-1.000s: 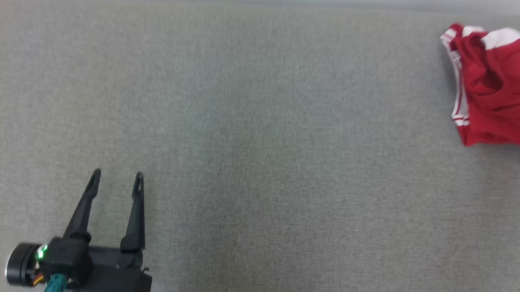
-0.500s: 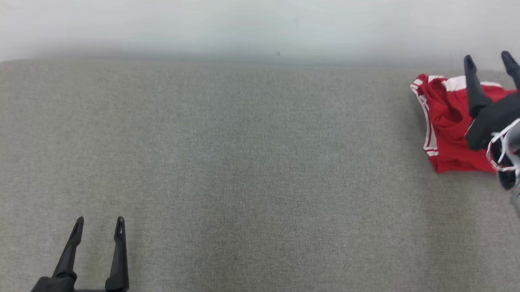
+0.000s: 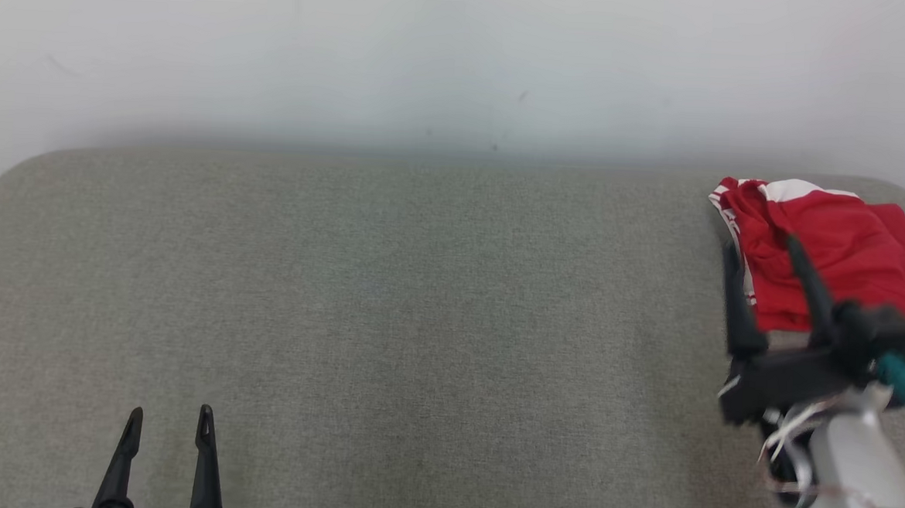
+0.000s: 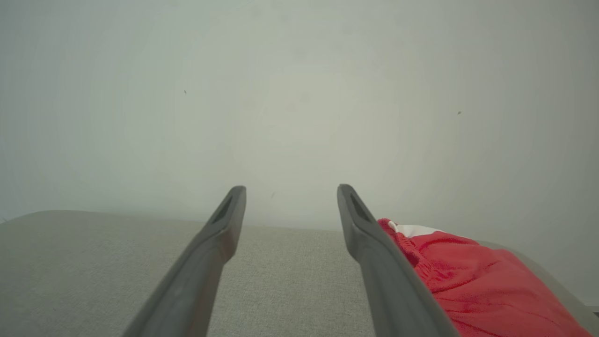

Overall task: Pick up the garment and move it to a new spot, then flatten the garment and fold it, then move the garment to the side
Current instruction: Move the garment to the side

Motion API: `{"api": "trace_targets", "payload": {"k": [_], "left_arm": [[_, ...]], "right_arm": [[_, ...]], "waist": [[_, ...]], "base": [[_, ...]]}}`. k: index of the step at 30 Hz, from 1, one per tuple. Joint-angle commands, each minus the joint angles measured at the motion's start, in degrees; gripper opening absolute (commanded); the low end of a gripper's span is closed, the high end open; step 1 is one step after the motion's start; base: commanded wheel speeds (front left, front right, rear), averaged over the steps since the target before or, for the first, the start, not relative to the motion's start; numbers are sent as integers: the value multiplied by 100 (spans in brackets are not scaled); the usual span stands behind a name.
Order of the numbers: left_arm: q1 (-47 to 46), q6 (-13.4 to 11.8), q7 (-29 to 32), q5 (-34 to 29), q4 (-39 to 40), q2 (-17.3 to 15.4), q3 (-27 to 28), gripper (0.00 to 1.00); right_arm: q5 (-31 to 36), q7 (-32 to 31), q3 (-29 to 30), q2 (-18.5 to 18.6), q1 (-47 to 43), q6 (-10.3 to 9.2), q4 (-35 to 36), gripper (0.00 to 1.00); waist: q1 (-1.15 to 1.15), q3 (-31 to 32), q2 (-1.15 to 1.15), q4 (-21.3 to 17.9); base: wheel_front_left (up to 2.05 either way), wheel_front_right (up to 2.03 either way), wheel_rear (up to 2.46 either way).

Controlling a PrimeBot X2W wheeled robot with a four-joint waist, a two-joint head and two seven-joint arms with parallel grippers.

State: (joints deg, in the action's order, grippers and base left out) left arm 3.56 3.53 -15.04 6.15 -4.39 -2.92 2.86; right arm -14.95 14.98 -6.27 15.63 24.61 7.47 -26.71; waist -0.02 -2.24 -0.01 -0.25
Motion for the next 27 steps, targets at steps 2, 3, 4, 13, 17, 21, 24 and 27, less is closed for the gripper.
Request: {"api": "trace_targets", "payload": {"k": [2, 3, 4, 13, 17, 21, 24, 27], "left_arm": [[117, -33, -18, 14, 37, 3, -9, 100], [131, -37, -18, -3, 41, 4, -31, 100], [136, -33, -18, -22, 46, 5, -50, 100], [265, 43, -18, -258, -7, -7, -163, 100], [350, 133, -18, -157, -58, -5, -161, 100], [360, 193, -18, -142, -106, -3, -159, 100], [370, 209, -18, -137, -146, -3, -174, 100], [376, 229, -18, -123, -158, 0, -169, 100]], "right_arm": [[-11, 20, 218, -294, -550, 3, 506, 100], [62, 19, 192, -338, -761, 3, 690, 100], [138, 19, 151, -395, -978, 3, 844, 100], [611, 20, 697, -944, -2199, 3, 1727, 100], [858, 21, 807, -1127, -2575, 3, 1966, 100], [981, 20, 865, -1202, -2741, 3, 2049, 100], [1025, 21, 917, -1247, -2798, 3, 2079, 100], [1016, 21, 947, -1259, -2826, 3, 2059, 100]], "waist": [[2, 58, 1, 72], [2, 59, 1, 83], [2, 64, 1, 97], [2, 154, 1, 180], [2, 190, 1, 136], [2, 228, 1, 72], [2, 245, 1, 48], [2, 267, 1, 34]], "base": [[0, 0, 0], [0, 0, 0], [0, 0, 0], [0, 0, 0], [0, 0, 0], [0, 0, 0], [0, 0, 0], [0, 0, 0]]}}
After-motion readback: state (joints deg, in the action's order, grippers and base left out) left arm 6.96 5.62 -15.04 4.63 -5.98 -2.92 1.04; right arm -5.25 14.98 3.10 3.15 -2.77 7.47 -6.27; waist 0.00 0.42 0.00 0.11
